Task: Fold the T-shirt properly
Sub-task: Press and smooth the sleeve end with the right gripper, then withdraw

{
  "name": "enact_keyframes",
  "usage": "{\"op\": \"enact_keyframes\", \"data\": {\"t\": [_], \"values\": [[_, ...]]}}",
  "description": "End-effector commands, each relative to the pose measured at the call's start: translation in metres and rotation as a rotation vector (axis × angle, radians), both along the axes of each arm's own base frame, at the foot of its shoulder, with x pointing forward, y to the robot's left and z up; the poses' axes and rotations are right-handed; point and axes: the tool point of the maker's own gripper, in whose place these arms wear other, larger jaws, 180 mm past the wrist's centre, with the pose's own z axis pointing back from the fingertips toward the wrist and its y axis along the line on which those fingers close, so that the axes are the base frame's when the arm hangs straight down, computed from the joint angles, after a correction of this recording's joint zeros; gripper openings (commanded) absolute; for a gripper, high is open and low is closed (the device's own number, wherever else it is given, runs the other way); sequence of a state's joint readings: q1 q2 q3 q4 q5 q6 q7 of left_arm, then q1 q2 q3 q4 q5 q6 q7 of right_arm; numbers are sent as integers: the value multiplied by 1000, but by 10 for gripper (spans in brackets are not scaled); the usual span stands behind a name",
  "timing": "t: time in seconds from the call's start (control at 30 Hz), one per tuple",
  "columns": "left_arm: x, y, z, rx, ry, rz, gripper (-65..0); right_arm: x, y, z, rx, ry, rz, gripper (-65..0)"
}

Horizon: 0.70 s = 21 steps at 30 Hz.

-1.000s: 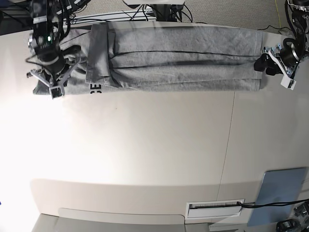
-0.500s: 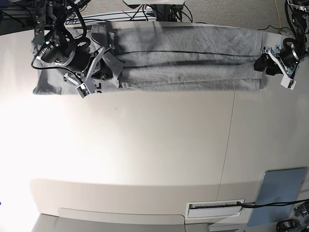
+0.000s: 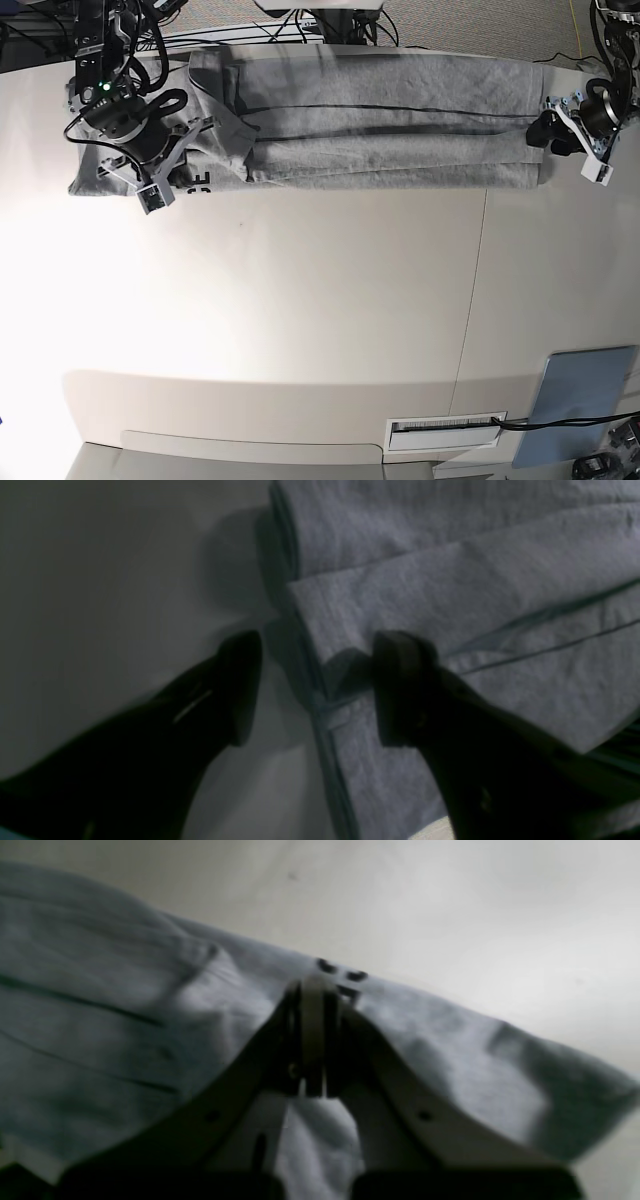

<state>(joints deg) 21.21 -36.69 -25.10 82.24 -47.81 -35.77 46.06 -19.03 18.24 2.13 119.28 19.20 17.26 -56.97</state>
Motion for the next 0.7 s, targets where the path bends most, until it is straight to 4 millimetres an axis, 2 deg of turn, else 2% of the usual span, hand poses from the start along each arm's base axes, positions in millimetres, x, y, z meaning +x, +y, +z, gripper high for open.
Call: {"op": "enact_keyframes", "data": {"t": [0.0,0.3,0.67], "values": [[9,10,11,26,-33,12,-289,6,-2,10,-10,-43,4,-650],[5,23,1,20,-1,98,-289,7,-12,12,-30,-47,-21,-650],[-4,-18,5,-244,24,82,-291,6,-12,11,-32,-40,-21,-650]]}}
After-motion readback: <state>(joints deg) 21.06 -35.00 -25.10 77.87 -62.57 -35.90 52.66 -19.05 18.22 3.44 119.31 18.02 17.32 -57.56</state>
